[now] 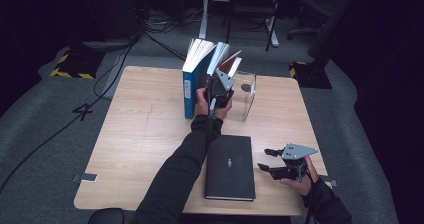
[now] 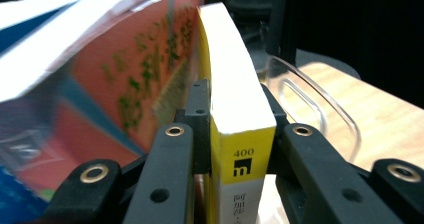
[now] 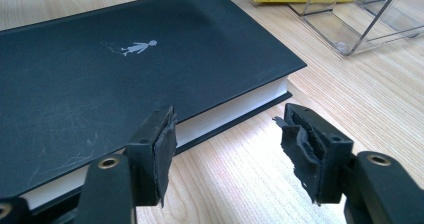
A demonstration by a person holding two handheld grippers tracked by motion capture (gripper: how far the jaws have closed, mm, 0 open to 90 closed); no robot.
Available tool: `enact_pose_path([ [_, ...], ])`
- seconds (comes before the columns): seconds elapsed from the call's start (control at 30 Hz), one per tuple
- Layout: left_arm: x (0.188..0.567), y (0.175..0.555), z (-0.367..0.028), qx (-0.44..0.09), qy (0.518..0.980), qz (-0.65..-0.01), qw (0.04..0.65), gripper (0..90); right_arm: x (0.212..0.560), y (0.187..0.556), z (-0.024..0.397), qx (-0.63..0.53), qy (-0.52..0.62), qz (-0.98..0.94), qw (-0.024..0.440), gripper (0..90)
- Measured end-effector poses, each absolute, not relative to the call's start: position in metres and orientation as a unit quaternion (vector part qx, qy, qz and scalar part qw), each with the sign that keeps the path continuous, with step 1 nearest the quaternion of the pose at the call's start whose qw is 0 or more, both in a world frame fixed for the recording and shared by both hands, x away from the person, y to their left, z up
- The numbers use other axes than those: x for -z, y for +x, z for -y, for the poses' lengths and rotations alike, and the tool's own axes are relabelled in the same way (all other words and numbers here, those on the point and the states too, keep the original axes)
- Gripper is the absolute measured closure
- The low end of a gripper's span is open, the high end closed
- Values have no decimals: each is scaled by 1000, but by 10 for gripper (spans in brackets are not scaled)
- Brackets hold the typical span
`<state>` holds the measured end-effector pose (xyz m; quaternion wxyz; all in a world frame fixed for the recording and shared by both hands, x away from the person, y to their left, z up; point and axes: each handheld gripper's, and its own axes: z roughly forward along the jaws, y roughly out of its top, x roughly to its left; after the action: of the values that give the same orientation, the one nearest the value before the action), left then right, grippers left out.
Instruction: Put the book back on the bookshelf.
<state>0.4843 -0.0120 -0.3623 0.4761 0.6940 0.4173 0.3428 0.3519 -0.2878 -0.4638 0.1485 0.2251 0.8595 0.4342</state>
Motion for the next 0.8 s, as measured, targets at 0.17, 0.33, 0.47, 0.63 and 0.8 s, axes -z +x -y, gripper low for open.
enact_pose_path([
  [0.17,362,485,6,-356,672,-417,499,755,464,352,288,-436,224,-859,146,398],
  [0.33,356,488,11,-368,661,-402,516,754,465,352,287,-437,223,-860,143,400],
  [0.47,362,494,18,-367,656,-406,520,753,464,351,286,-437,219,-861,143,400],
  [0.63,372,495,18,-349,649,-418,532,748,461,347,286,-436,213,-861,150,398],
  [0.8,375,493,15,-336,644,-417,546,735,461,346,283,-434,206,-864,151,396],
])
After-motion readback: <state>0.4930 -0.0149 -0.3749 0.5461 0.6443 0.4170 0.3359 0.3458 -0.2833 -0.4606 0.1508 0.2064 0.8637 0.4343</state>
